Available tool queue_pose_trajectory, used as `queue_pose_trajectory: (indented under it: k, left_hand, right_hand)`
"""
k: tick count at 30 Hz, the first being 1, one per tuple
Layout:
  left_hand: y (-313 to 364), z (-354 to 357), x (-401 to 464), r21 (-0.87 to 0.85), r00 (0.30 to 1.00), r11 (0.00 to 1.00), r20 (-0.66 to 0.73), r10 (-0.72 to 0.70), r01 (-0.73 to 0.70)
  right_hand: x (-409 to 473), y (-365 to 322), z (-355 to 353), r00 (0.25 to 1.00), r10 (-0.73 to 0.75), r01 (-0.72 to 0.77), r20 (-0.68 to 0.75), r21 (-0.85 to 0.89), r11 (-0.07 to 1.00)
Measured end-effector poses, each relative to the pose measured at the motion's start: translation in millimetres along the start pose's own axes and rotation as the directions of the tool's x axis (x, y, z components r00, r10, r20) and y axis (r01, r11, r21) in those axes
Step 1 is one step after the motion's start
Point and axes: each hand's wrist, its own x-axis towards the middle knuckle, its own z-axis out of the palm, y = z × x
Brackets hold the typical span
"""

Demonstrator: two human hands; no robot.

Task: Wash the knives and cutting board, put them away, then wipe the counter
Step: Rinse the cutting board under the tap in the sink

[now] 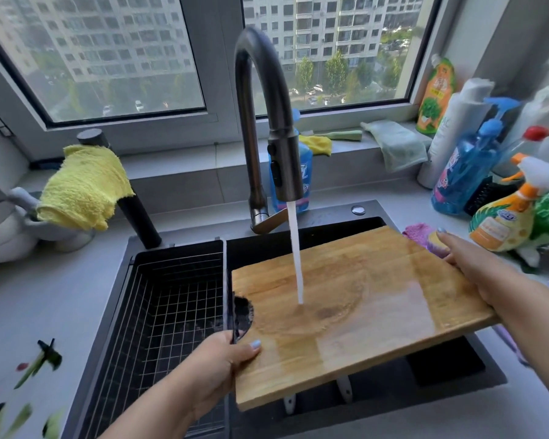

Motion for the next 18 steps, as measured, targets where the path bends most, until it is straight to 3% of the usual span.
queue_pose_trajectory:
  k: [3,6,10,14,18]
  left_hand:
    - [-9.6,-2.7,19.3,0.055,0.995,0.995,-0.056,-0.078,0.081]
    - [-17.5,-5.8,35.0,0.131,0.984,0.979,-0.105,-0.142,0.156]
    - [-24.5,-8.2,50.6,0.173,0.967,0.959,-0.162,-0.198,0.225]
    - [-17.9,-7.8,50.5,0.199,0.958,0.952,-0.214,-0.189,0.232]
    - [-7.0,-8.2,46.0,0.233,0.96,0.95,-0.235,-0.151,0.207]
  right_hand:
    - [51.6,27.2,-10.9,0.999,-0.008,0.008,-0.035,-0.014,1.0]
    - [60.2,29.7,-2.8,0.991,-0.079,0.073,-0.107,-0.064,0.995]
    - [59.5,28.2,7.5,0.981,-0.08,0.043,-0.18,-0.2,0.979]
    - [19.9,11.2,24.1,0.966,-0.157,0.112,-0.205,-0.215,0.97]
    - [30.3,17.5,25.5,0.978,-0.125,0.088,-0.167,-0.213,0.973]
